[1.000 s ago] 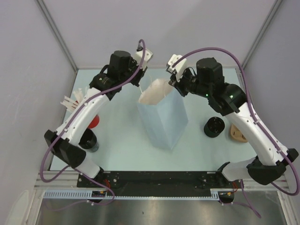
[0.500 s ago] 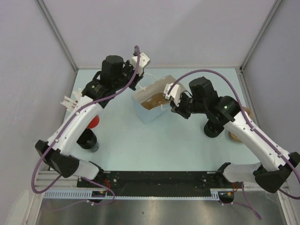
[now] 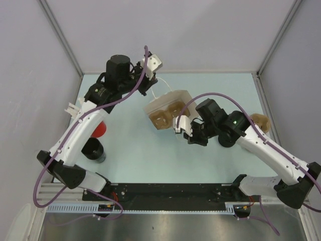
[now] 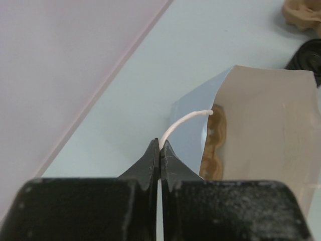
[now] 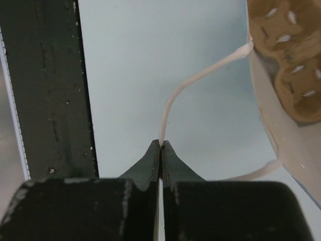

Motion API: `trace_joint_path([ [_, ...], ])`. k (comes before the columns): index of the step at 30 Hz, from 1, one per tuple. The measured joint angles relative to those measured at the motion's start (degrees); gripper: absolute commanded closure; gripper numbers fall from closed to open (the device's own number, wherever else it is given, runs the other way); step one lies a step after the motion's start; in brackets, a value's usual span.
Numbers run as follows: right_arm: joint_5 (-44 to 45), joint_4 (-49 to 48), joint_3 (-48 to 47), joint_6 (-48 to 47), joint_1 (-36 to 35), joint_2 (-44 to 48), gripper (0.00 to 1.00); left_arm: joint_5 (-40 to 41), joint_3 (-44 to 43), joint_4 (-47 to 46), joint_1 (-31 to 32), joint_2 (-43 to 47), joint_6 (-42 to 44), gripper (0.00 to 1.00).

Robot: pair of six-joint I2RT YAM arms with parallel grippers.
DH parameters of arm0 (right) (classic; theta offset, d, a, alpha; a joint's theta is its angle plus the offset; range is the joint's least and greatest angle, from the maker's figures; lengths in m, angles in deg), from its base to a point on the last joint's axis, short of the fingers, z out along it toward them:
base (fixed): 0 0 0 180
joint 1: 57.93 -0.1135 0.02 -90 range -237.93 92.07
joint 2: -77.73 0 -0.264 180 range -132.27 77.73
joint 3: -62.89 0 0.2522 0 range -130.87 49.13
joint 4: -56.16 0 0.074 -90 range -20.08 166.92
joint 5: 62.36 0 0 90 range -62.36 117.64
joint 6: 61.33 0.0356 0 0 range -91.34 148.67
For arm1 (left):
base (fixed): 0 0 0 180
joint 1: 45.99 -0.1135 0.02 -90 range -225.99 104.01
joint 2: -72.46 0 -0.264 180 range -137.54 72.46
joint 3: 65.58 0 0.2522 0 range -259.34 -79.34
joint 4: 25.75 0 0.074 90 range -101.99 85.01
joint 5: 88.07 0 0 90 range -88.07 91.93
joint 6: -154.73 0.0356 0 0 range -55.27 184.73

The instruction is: Pack the takeout coffee

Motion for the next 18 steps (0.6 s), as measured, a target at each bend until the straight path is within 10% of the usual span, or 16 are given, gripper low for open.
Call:
trace_joint_path([
  [18, -2.7, 0.1, 14.5, 0.1, -1.9, 5.5, 1.0, -16.6, 0.0, 13.8, 5.5, 0.2, 5.9, 1.0],
])
